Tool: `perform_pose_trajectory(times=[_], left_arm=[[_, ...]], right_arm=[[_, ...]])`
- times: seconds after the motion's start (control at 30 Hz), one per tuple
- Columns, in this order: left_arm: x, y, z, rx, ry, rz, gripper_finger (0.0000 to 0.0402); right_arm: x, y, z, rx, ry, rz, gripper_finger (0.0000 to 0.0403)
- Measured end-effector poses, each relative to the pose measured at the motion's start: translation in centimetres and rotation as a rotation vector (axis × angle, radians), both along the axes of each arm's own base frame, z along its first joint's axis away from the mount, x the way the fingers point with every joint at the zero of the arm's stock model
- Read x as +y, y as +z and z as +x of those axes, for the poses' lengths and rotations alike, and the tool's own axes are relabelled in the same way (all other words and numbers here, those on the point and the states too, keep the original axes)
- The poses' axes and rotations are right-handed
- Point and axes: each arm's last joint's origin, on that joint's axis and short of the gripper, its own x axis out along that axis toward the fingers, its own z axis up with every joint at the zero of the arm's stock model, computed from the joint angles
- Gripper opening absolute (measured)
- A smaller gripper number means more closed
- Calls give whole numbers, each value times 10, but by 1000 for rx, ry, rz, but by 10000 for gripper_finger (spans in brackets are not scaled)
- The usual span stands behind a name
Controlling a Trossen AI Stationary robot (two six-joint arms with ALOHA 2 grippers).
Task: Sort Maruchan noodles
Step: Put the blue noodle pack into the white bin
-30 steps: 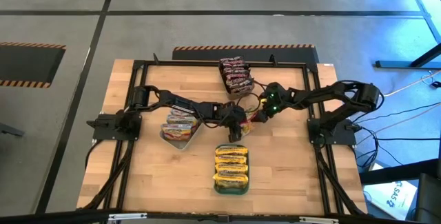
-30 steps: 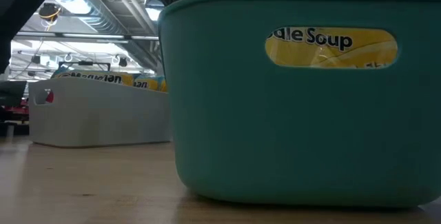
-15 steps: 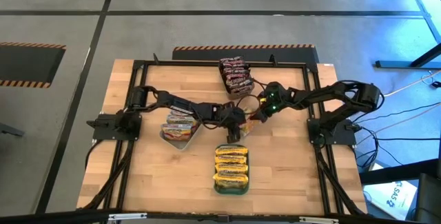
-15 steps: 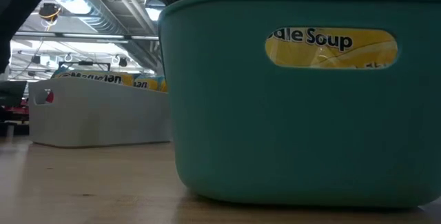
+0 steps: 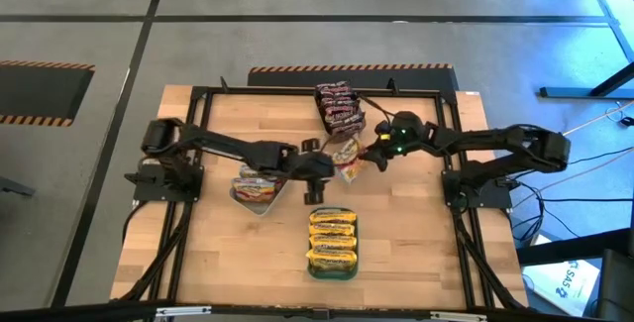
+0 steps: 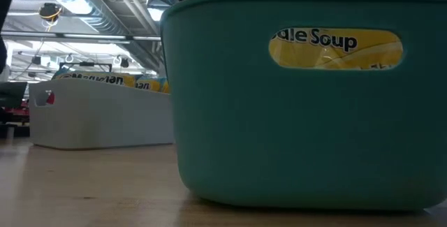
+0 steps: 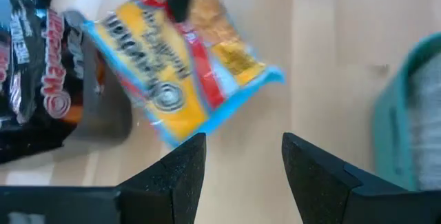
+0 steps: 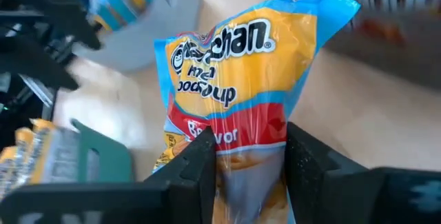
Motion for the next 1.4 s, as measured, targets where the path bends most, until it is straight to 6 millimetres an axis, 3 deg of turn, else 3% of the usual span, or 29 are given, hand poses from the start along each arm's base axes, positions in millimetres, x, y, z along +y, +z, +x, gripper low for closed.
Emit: perform_pose_trajectory(times=[0.1, 0.37, 0.57, 0.83, 1.07, 1.4], left_arm=[[-4, 0, -23, -19, 1, -9, 186], [-4, 2, -90, -334, 61, -119, 186], [-1, 12, -116, -478, 124, -216, 186], [5, 20, -117, -540, 230, -317, 186], [3, 17, -114, -519, 187, -341, 193], [2, 13, -110, -510, 172, -390, 269]], right_arm=[[5, 11, 2, -62, 0, -49, 111], [40, 32, 19, -233, 32, -208, 112], [70, 38, 26, -286, 14, -367, 114], [104, 50, 36, -290, 6, -583, 114], [112, 49, 62, -255, 43, -645, 115], [117, 60, 96, -288, 129, -730, 115]])
